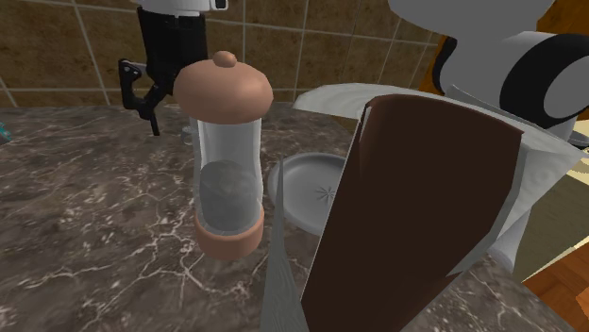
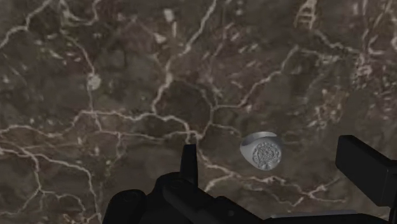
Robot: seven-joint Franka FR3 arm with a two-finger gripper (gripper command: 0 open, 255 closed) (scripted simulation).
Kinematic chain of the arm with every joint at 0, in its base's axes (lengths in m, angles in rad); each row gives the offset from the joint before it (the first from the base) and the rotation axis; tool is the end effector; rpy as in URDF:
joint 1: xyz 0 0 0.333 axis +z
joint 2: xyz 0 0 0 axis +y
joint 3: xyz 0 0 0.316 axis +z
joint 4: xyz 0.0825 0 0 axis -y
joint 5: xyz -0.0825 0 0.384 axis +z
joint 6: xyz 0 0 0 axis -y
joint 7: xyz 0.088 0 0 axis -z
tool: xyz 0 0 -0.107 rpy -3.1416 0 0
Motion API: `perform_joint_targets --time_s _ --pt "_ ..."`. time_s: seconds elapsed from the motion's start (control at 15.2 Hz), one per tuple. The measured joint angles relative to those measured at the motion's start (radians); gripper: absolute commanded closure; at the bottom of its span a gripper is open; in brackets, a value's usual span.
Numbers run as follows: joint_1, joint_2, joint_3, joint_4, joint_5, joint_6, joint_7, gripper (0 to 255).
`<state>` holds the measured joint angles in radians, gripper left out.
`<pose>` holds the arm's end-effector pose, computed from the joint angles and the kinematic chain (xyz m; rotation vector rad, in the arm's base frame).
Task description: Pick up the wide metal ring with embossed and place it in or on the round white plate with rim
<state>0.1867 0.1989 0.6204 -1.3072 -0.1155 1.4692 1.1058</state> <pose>0.4501 0.3909 0.6424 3.1007 -0.4999 -0.0014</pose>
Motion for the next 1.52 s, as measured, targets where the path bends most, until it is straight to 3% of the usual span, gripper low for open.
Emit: perform_joint_targets --time_s 0.59,0.66,1.32,1.52 --pt "-0.013 -0.020 -0.003 -0.073 0.012 0.057 -0.006 0" --pt "-0.013 -0.020 -0.003 -0.073 0.012 0.057 -0.006 255" --pt "-0.014 -0.023 -0.003 -0.074 0.014 0.059 -0.007 255" --pt "-0.005 -0.006 -0.001 -0.028 0.004 0.024 -0.003 255"
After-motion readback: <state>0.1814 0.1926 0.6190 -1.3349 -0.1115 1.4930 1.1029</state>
